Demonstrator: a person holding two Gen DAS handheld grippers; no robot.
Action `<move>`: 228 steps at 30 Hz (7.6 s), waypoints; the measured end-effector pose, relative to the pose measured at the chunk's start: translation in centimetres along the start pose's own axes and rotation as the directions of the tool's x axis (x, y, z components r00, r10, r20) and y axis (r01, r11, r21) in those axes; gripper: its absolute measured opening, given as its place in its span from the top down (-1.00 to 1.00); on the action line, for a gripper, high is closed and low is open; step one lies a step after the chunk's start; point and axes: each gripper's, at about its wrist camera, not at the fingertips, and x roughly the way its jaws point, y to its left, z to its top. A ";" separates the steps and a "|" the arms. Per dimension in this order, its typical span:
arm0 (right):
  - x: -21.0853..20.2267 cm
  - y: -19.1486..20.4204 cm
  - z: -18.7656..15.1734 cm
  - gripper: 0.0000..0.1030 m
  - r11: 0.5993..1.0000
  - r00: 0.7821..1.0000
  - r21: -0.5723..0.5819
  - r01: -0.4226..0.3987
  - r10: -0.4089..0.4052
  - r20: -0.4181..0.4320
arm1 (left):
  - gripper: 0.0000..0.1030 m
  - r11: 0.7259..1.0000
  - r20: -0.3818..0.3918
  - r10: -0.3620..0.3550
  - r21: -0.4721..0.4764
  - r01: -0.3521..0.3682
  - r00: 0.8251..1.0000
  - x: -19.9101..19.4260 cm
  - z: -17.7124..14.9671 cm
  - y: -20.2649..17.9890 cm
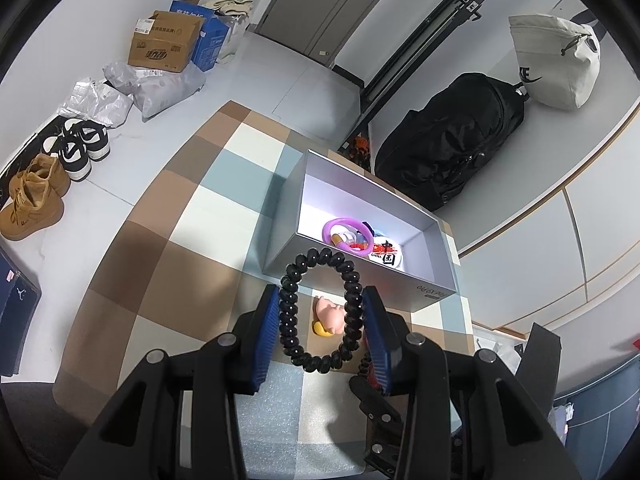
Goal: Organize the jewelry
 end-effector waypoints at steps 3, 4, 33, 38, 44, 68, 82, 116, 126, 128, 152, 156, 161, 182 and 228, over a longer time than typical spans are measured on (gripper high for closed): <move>-0.2 0.1 -0.1 -0.02 1.000 1.000 -0.003 -0.011 0.011 0.008 | 0.31 1.000 -0.007 0.005 -0.009 -0.005 1.000 0.2 -0.1 0.1; -0.3 0.1 -0.1 0.01 1.000 1.000 -0.002 -0.019 0.019 0.012 | 0.31 1.000 -0.007 0.010 -0.010 -0.010 1.000 0.3 -0.1 0.1; -5.4 -5.5 4.6 0.06 0.978 0.968 0.150 -0.142 0.106 0.226 | 0.31 0.995 0.043 0.025 0.091 -0.029 0.999 0.1 1.4 -3.4; -4.8 -6.5 5.9 0.06 0.973 0.969 0.164 -0.161 0.125 0.212 | 0.31 0.994 0.042 0.032 0.104 -0.036 0.999 0.7 2.5 -4.2; -4.3 -7.8 8.2 0.06 0.959 0.959 0.186 -0.213 0.169 0.230 | 0.31 0.994 0.029 0.015 0.111 -0.018 0.999 1.8 3.5 -4.4; 0.0 -9.3 10.3 0.03 0.963 0.956 0.132 -0.236 0.206 0.210 | 0.31 0.990 -0.064 0.005 0.144 0.004 0.998 6.5 6.0 -4.5; 0.5 -11.0 10.2 -0.52 0.951 0.959 0.208 -0.230 0.185 0.214 | -0.27 0.993 -0.090 -0.067 0.087 0.075 0.994 6.9 6.6 -3.9; -3.7 -11.1 6.4 -1.00 0.964 0.950 0.212 -0.161 0.093 0.299 | -0.63 0.960 0.067 0.165 0.218 -0.175 0.984 2.7 2.0 -4.8; -3.8 -10.6 3.4 -1.00 0.941 0.960 0.264 -0.212 0.151 0.234 | -0.63 0.949 0.104 0.183 0.241 -0.203 0.978 1.1 -0.5 -5.1; -4.2 -10.4 3.0 -1.00 0.941 0.960 0.264 -0.213 0.152 0.234 | -0.63 0.942 0.118 0.191 0.255 -0.216 0.974 0.9 -0.9 -5.5; -5.1 -12.2 -0.5 -1.00 0.894 0.972 0.389 -0.222 0.170 0.163 | -0.63 0.967 -0.153 0.062 0.253 -0.021 0.986 4.1 -5.5 -5.3; -5.1 -12.3 -0.7 -1.00 0.898 0.977 0.392 -0.200 0.153 0.148 | -0.48 0.959 -0.169 0.063 0.284 -0.013 0.983 4.4 -6.2 -5.8; -4.8 -12.6 -0.8 -1.00 0.895 0.981 0.407 -0.184 0.144 0.126 | -0.07 0.959 -0.187 0.044 0.283 0.010 0.981 4.5 -6.3 -5.5; -4.5 -13.2 -1.2 -1.00 0.877 0.986 0.451 -0.166 0.141 0.090 | 0.72 0.960 -0.228 0.040 0.278 0.025 0.973 5.3 -6.3 -5.2; -0.8 -3.9 0.6 -0.23 0.969 0.989 0.219 -0.114 0.131 -0.064 | 0.72 0.996 -0.043 0.000 0.090 0.004 0.999 -0.4 -0.4 0.2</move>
